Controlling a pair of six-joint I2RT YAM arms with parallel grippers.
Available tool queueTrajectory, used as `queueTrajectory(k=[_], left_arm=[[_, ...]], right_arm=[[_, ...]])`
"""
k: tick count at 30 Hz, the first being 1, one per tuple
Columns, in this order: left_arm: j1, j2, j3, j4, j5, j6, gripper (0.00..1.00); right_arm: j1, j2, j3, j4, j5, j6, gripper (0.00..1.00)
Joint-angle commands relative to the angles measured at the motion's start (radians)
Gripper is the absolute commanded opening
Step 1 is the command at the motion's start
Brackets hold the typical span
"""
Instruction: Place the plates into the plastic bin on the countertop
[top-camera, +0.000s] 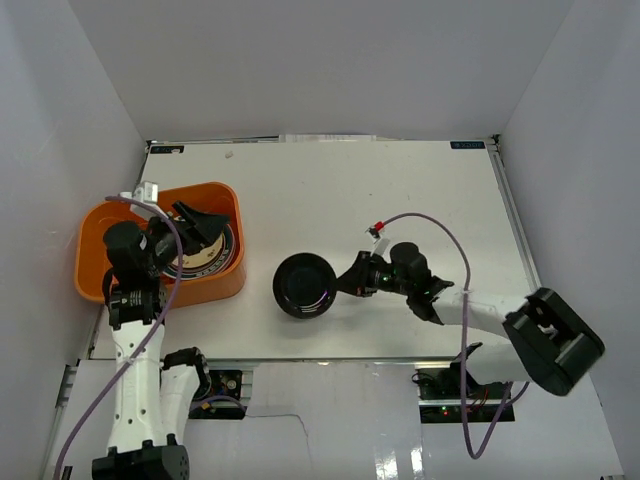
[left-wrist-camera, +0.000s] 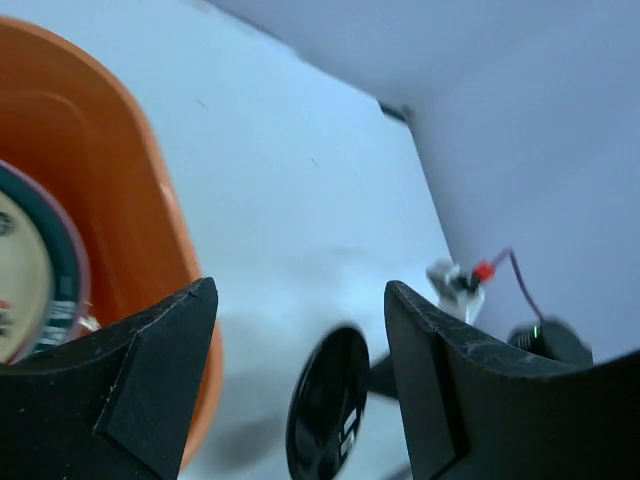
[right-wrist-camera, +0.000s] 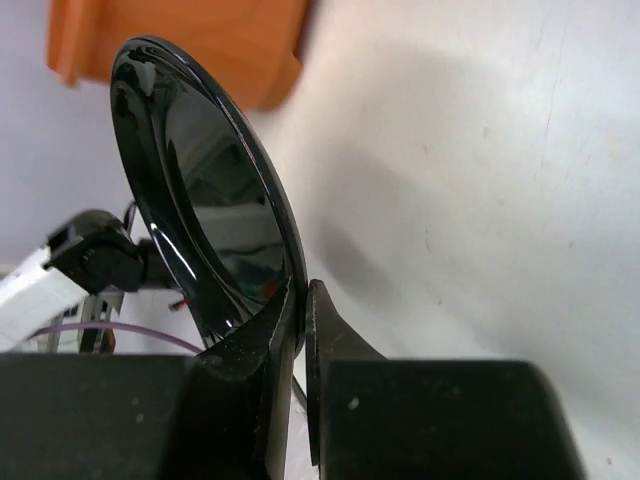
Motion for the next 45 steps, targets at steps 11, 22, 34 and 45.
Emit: queueTrajectory(k=[11,22,34,45], left_arm=[[-0.42,0.131,-0.017,-0.086,0.138,0.101,0.81],[-0.548,0.185,-0.041,-0.054,0.014,0.107,0.34],[-0.381,0.21,0.027,-0.009,-0.292,-0.061,0.0],[0.248,0.24,-0.076,-0.014,-0.304,-0.16,0.0]], right_arm=[[-0.096,-0.3,0.229,-0.338,-0.02,-0.162,0.08],[-0.096,-0.291,0.27,-0.338,-0.057,-0.15,0.08],[-0.105,-0.395,0.22,-0.454,0.041,-0.241,0.98],[-0.107,-0.481,0.06,-0.502,0.113,-0.321,0.96]])
